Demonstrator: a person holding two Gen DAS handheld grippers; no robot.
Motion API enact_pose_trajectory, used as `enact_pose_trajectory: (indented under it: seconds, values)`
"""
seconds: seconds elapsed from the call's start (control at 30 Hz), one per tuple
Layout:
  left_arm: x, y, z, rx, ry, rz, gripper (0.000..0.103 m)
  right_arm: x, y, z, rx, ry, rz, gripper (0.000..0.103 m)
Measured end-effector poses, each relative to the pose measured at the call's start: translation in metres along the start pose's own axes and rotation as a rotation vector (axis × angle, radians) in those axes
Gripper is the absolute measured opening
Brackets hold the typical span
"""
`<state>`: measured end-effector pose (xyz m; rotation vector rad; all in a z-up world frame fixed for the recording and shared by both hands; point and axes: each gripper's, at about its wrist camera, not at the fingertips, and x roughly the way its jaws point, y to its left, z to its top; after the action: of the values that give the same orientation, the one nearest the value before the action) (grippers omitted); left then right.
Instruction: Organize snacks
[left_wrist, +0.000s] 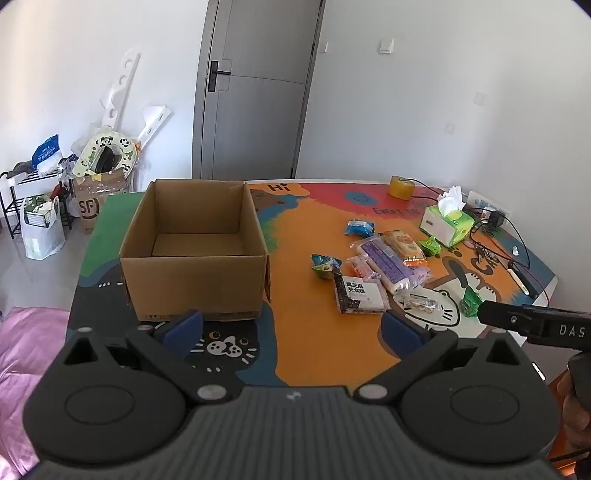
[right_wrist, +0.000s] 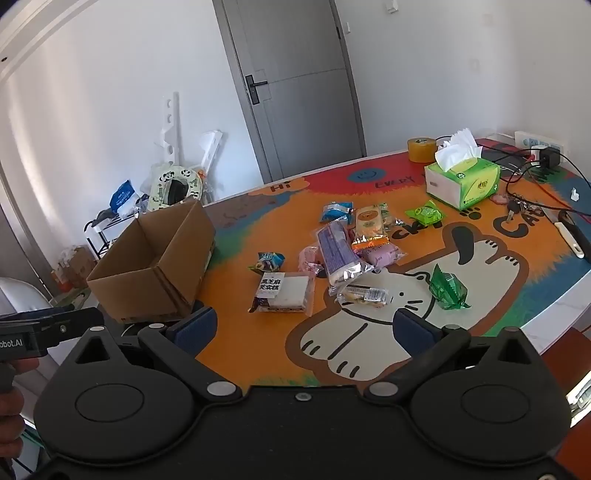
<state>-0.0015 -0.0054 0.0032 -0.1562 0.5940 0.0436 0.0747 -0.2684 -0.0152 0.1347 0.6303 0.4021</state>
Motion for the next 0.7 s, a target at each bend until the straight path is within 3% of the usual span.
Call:
enact_pose_trajectory:
  seconds: [0.7]
  values:
    - [0.0,-0.0001,-0.0003,-0.003,0.005,-0.002,0.102,-0.0005,0.0055,0.0006,-0.031,-0.001,-0.012,0.103]
